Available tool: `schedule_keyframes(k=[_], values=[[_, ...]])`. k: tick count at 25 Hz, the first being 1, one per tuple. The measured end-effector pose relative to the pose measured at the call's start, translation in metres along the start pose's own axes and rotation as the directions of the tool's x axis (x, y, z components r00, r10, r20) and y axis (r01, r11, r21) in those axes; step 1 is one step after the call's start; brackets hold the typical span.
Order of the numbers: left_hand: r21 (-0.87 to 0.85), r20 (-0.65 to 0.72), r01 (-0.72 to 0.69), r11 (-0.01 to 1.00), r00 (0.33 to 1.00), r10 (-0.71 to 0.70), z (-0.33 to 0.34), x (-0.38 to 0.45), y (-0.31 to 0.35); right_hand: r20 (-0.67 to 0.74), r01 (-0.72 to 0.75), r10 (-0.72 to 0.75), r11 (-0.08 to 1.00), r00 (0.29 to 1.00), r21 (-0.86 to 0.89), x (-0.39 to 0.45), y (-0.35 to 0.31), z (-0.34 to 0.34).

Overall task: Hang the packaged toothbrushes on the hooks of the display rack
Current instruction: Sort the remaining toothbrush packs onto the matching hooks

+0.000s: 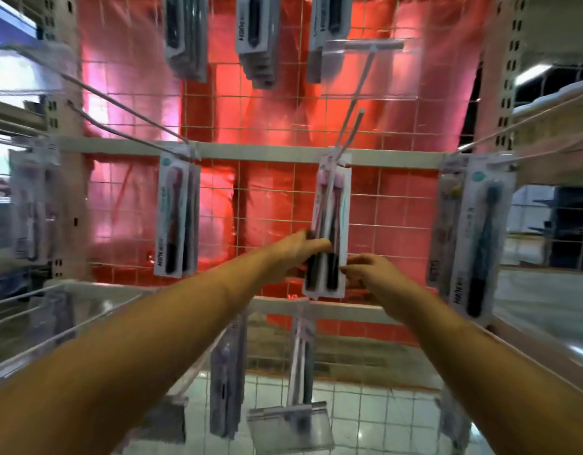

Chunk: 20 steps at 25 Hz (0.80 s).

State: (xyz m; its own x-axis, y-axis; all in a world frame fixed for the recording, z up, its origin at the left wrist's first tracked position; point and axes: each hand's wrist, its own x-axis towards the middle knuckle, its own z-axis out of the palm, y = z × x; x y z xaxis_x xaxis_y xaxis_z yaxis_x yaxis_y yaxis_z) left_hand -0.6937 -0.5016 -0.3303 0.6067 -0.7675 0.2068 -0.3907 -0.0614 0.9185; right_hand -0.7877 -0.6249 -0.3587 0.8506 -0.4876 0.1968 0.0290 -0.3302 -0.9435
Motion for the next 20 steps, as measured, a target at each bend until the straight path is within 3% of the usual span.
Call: schedule_keyframes(k=[3,8,14,20], values=[[-0.056,0.103,0.084,0.995,0.992,-0.078,-0.016,-0.002,-0.002,-0.031,0.015,-0.016,0.999,0.999,-0.044,0.005,0.001,0.003],[-0.027,0.068,0.072,0.997,0.995,-0.070,-0.031,0.001,-0.012,-0.058,0.017,-0.019,0.999,0.998,-0.050,0.008,0.005,0.011],[0.079,-0.115,-0.027,0.996,0.993,0.036,-0.033,0.002,-0.013,-0.094,0.024,-0.027,0.999,0.995,-0.027,0.007,0.004,0.011],[0.094,-0.318,-0.150,0.984,0.932,0.173,-0.036,0.000,-0.013,-0.100,0.030,-0.034,0.999,0.994,-0.044,0.004,0.002,0.011]])
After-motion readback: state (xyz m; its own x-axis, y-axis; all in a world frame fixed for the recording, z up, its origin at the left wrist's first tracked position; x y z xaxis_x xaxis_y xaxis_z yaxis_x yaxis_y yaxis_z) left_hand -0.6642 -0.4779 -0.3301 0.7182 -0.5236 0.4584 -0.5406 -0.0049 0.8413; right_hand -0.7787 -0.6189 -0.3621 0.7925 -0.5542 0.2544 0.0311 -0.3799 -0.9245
